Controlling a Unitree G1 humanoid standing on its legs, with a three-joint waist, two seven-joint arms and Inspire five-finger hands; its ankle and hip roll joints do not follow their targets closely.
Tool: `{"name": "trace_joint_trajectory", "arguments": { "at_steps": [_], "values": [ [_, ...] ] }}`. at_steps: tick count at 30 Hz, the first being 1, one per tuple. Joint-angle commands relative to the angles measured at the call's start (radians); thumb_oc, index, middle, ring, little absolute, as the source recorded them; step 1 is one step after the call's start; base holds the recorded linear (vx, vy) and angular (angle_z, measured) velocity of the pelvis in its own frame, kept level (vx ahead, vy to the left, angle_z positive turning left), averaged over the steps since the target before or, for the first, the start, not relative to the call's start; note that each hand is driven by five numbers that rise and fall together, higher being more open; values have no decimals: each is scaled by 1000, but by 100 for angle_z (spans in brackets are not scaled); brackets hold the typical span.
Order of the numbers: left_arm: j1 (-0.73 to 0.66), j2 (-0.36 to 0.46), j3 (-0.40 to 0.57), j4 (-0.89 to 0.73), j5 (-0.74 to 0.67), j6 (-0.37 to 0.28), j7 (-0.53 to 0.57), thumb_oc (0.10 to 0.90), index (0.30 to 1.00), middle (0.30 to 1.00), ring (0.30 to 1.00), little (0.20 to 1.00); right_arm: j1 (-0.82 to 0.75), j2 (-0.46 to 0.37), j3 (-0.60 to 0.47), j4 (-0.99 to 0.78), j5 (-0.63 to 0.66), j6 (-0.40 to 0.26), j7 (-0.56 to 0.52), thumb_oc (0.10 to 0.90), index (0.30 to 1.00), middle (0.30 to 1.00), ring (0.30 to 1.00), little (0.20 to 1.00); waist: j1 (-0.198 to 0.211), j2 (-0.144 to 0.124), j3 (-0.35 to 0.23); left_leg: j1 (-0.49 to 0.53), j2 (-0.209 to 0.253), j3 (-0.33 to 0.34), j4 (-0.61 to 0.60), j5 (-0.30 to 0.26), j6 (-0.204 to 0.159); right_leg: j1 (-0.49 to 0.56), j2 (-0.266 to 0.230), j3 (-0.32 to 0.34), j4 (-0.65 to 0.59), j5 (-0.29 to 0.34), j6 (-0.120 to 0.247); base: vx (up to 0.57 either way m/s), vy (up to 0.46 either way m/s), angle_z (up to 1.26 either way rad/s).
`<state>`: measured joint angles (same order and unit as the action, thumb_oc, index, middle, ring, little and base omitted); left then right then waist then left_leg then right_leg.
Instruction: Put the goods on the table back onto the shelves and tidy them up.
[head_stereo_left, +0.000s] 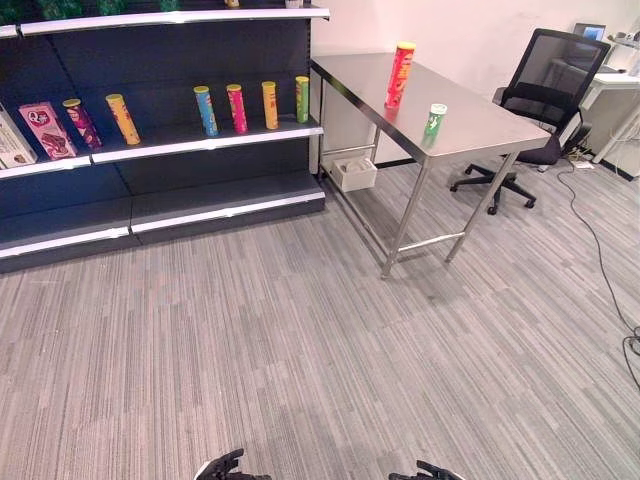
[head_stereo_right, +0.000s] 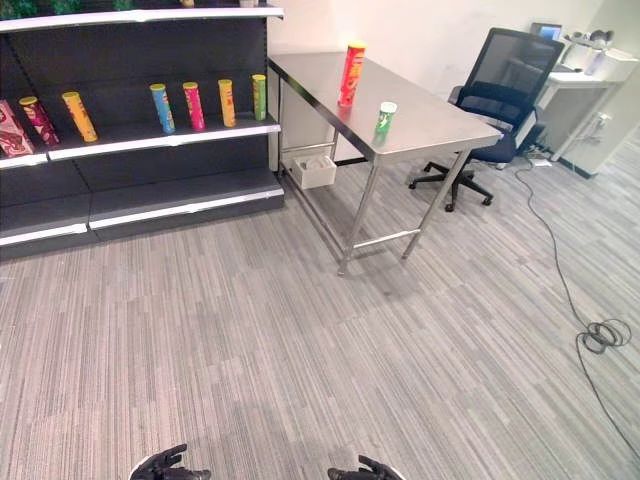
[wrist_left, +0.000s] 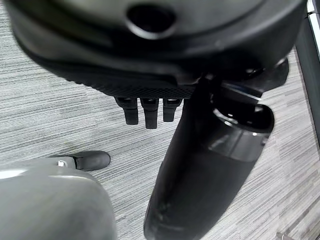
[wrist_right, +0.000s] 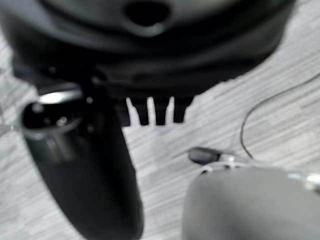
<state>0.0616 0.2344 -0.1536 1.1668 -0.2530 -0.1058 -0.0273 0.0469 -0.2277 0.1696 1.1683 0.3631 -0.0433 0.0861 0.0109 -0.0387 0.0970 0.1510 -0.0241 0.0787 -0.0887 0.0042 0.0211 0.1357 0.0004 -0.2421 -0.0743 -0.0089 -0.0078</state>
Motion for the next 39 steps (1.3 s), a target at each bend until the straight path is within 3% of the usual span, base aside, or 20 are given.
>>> {"name": "trace_joint_trajectory", "arguments": {
  "at_steps": [1, 6, 7, 8, 11, 14, 16, 17, 20, 24, 27, 28, 29, 30, 31, 33, 34, 36, 38, 39],
  "values": [
    [-63, 20, -15, 9, 4, -47, 9, 800, 900, 900, 900, 900, -47, -45, 43, -7, 3, -46, 23, 800, 900, 900, 900, 900, 7, -15, -3, -4, 40, 17, 2, -1, -58, -35, -91, 31, 3, 47, 126, -17, -76, -7],
    [-68, 17, -25, -16, -27, -45, 13, 800, 900, 900, 900, 900, -39, -41, 68, -70, 23, -56, 26, 800, 900, 900, 900, 900, 4, -23, 56, -114, 62, -6, 166, -23, -79, -63, -78, 34, 18, 30, 101, -45, -127, 6],
    [-69, 19, -34, -46, -37, -47, 12, 800, 900, 900, 900, 900, -43, -46, 77, -90, 31, -61, 26, 800, 900, 900, 900, 900, 5, -27, 83, -182, 74, -22, 298, 20, -106, -58, -63, 37, 20, 21, 85, -35, -130, 9],
    [-69, 19, -34, -46, -37, -47, 12, 800, 900, 900, 900, 900, -43, -46, 77, -90, 31, -60, 26, 800, 900, 900, 900, 900, 3, -26, 82, -185, 74, -23, 302, 18, -107, -58, -62, 35, 20, 21, 84, -50, -160, 11],
    [-79, 20, -46, -72, -54, -46, 15, 800, 900, 900, 900, 900, -44, -54, 79, -116, 42, -67, 19, 800, 900, 900, 900, 900, 8, -29, 118, -300, 89, -47, 480, 105, -130, -52, -53, 26, 24, 12, 62, 8, -88, 15],
    [-94, -2, -59, -64, -83, -46, 17, 800, 900, 900, 900, 900, -59, -52, 73, -106, 84, -63, 15, 800, 900, 900, 900, 900, 11, -36, 113, -349, 96, 6, 356, 90, -104, -14, -47, 17, -4, -8, 69, 235, -7, -2],
    [-87, -6, -70, -74, -79, -47, 17, 800, 900, 900, 900, 900, -59, -54, 77, -108, 79, -68, 10, 800, 900, 900, 900, 900, 32, -23, 104, -358, 91, 6, 166, 152, -103, 3, -25, 30, -12, -26, 75, 320, 85, -1],
    [-82, -7, -74, -63, -67, -51, 24, 800, 900, 900, 900, 900, -64, -58, 78, -100, 80, -72, 6, 800, 900, 900, 900, 900, 58, -7, 95, -397, 81, -37, 2, 213, -127, 28, -2, 47, -13, -60, 77, 338, 93, -6],
    [-84, -6, -66, -30, -54, -46, 24, 800, 900, 900, 900, 900, -72, -56, 62, -79, 97, -72, 7, 800, 900, 900, 900, 900, 60, -3, 86, -420, 92, 3, 1, 235, -148, 69, 5, 61, -13, -85, 77, 330, 87, -17],
    [-55, 6, -32, -2, -41, -44, 23, 800, 900, 900, 900, 900, -57, -32, 44, -76, 117, -67, 15, 800, 900, 900, 900, 900, 61, -15, 30, -363, 84, 48, 1, 234, -111, 111, -19, 88, 16, -118, 96, 516, 198, -58],
    [-46, 30, -23, -45, -41, -44, 20, 800, 900, 900, 900, 900, -53, -18, 46, -86, 102, -62, 26, 800, 900, 900, 900, 900, 73, -45, 8, -272, 27, 64, 1, 158, -36, 39, -94, 131, 267, -14, 158, 422, 217, -65],
    [-46, 30, -23, -45, -41, -44, 20, 800, 900, 900, 900, 900, -53, -18, 46, -86, 102, -62, 26, 800, 900, 900, 900, 900, 74, -43, 6, -274, 29, 65, 1, 158, -37, 36, -92, 132, 266, -13, 157, 201, 162, -49],
    [-46, 36, -28, -68, -41, -43, 17, 800, 900, 900, 900, 900, -56, -19, 45, -93, 97, -61, 26, 800, 900, 900, 900, 900, 73, -39, 15, -252, 20, 65, 1, 142, -19, -17, -105, 142, 393, 54, 167, 242, 297, -24],
    [-50, 45, -34, -110, -49, -42, 17, 800, 900, 900, 900, 900, -58, -22, 34, -125, 100, -61, 23, 800, 900, 900, 900, 900, 53, -19, 45, -188, -1, 64, 1, 100, 17, -135, -147, 126, 599, 186, 176, 470, 459, -1],
    [-64, 49, -38, -102, -41, -36, 16, 800, 900, 900, 900, 900, -64, -25, 22, -136, 101, -59, 20, 800, 900, 900, 900, 900, 26, 10, 64, -144, 7, 58, 1, 74, 27, -208, -144, 115, 689, 172, 163, 395, 381, 15],
    [-67, 49, -37, -96, -38, -37, 14, 800, 900, 900, 900, 900, -61, -26, 17, -135, 102, -59, 23, 800, 900, 900, 900, 900, 16, 17, 69, -119, 6, 48, 1, 61, 30, -245, -143, 103, 698, 125, 154, 384, 143, 32],
    [-77, 48, -35, -81, -36, -35, 10, 800, 900, 900, 900, 900, -53, -29, 4, -121, 104, -56, 26, 800, 900, 900, 900, 900, -4, 22, 67, -80, 1, 31, 1, 40, 19, -273, -136, 55, 547, 67, 139, 536, 74, 22],
    [-84, 49, -35, -72, -31, -37, 7, 800, 900, 900, 900, 900, -53, -32, -4, -108, 107, -54, 25, 800, 900, 900, 900, 900, -13, 23, 72, -59, 0, 21, 1, 27, 13, -268, -141, 28, 470, 60, 137, 349, -3, 9],
    [-92, 44, -33, -43, -22, -38, 5, 800, 900, 900, 900, 900, -50, -34, -19, -83, 112, -57, 22, 800, 900, 900, 900, 900, -30, 8, 69, -18, -15, 10, 1, -10, -2, -275, -136, 14, 216, 94, 154, 465, -85, 20],
    [-102, 40, -27, -19, -14, -42, 6, 800, 900, 900, 900, 900, -50, -32, -31, -60, 107, -53, 17, 800, 900, 900, 900, 900, -45, -8, 64, 17, -20, 2, 1, -43, -17, -304, -149, 18, 54, 167, 191, 467, -92, 20]
  ]
}}
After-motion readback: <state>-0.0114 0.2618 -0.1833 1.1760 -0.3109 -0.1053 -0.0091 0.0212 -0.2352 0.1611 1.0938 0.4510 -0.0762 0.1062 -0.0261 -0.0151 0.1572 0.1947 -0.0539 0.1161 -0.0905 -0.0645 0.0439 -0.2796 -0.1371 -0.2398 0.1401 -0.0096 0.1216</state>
